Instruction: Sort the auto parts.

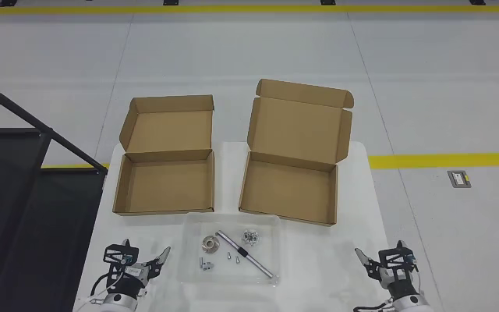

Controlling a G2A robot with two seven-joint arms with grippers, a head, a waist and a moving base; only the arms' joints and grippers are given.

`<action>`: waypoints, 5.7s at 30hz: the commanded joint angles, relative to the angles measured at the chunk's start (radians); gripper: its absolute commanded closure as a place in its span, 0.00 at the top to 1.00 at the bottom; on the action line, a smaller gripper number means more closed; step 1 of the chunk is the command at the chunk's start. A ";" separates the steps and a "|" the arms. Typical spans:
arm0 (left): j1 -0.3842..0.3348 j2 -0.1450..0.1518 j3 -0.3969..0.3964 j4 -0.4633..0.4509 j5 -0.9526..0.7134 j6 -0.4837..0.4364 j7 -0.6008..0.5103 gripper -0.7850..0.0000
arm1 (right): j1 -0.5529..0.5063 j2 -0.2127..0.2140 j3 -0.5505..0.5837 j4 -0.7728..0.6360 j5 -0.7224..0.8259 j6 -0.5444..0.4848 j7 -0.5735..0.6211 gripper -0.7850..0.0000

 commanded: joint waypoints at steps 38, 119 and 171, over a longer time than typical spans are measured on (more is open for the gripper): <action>0.097 -0.003 -0.140 -0.055 -0.088 -0.076 0.341 1.00 | 0.115 0.019 -0.107 -0.307 -0.318 -0.337 0.089 1.00; 0.141 -0.054 -0.232 -0.055 -0.225 -0.122 0.382 1.00 | 1.128 -0.261 -0.992 0.532 0.122 -0.532 0.964 0.91; 0.119 -0.077 -0.214 -0.057 -0.191 -0.136 0.350 1.00 | 1.020 -0.156 -0.556 0.098 -0.011 -0.677 0.488 0.00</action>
